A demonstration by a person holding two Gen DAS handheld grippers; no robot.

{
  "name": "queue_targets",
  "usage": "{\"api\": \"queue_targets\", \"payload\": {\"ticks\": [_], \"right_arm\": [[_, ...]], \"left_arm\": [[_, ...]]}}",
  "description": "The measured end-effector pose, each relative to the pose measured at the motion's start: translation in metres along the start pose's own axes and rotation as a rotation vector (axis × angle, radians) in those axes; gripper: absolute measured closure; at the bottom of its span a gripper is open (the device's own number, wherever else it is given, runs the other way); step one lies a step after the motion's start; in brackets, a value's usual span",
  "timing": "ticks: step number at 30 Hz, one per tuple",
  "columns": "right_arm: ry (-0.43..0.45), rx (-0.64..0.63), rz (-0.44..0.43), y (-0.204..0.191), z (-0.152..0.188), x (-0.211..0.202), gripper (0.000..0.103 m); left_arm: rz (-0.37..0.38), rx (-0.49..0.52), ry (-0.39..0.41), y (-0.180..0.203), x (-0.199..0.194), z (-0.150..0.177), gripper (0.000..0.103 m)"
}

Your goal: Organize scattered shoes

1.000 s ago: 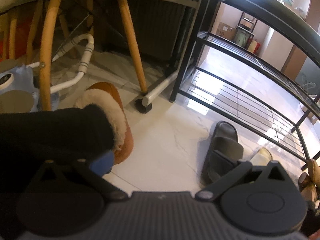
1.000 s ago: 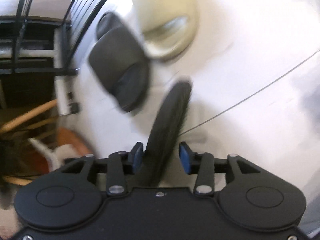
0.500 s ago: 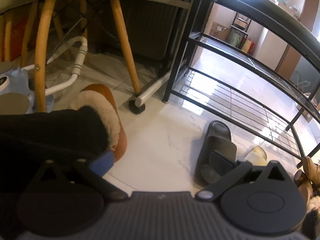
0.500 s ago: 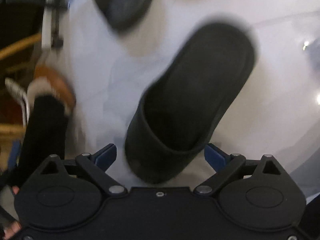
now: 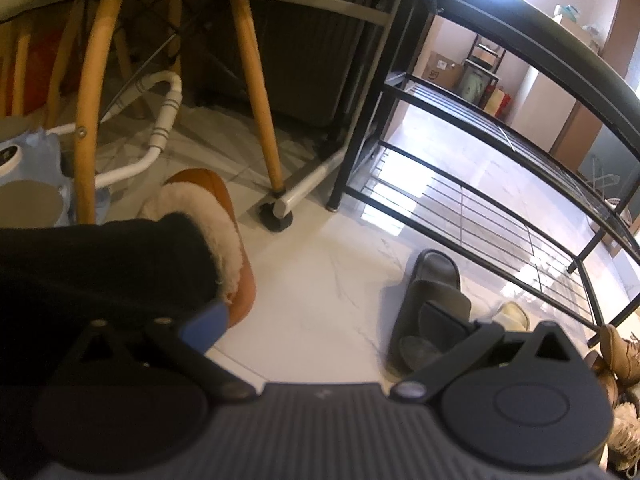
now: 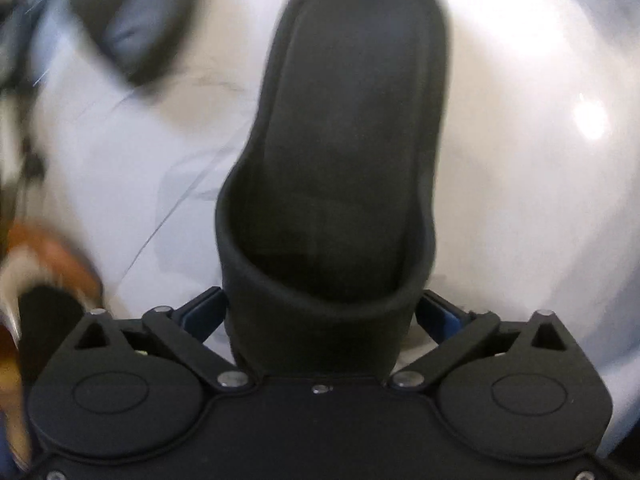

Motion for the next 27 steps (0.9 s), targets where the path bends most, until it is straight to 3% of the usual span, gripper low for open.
{"api": "queue_targets", "payload": {"ticks": [4, 6, 11, 13, 16, 18, 21, 25, 27], "right_arm": [[0.043, -0.095, -0.028, -0.001, -0.008, -0.024, 0.005], [0.091, -0.223, -0.024, -0.004, -0.019, -0.040, 0.005], [0.118, -0.436, 0.039, 0.003, -0.053, -0.059, 0.004], [0.123, -0.457, 0.064, 0.014, -0.067, -0.059, 0.003], [0.145, -0.362, 0.063, 0.036, -0.085, -0.069, 0.000], [0.169, -0.319, 0.023, 0.041, -0.085, -0.080, 0.000], [0.188, -0.363, -0.007, 0.028, -0.070, -0.079, 0.000], [0.198, -0.466, 0.065, 0.010, -0.056, -0.058, 0.000], [0.247, -0.545, 0.173, 0.005, -0.055, -0.043, 0.000]], "left_arm": [[0.002, -0.012, -0.005, -0.001, 0.001, 0.001, 0.001], [0.006, -0.007, -0.005, 0.001, 0.001, 0.001, 0.001], [0.014, 0.015, -0.015, 0.006, 0.002, 0.006, 0.001], [0.017, 0.025, -0.026, 0.009, 0.003, 0.009, 0.001], [0.015, 0.028, -0.028, 0.010, 0.003, 0.010, 0.001], [0.014, 0.026, -0.033, 0.010, 0.004, 0.011, 0.001], [0.017, 0.023, -0.045, 0.011, 0.007, 0.014, 0.001], [0.014, 0.037, -0.042, 0.012, 0.006, 0.015, 0.001], [0.007, 0.030, -0.043, 0.009, 0.006, 0.014, 0.001]]}}
Point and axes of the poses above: each gripper's, at about its wrist camera, not at the fingertips, and x roughly the way its jaws point, y to its right, z to its underside, the point moved 10 cm from there along x, roughly the way its jaws point, and after that the axes turned 4 degrees about x, right-handed, at the moved point
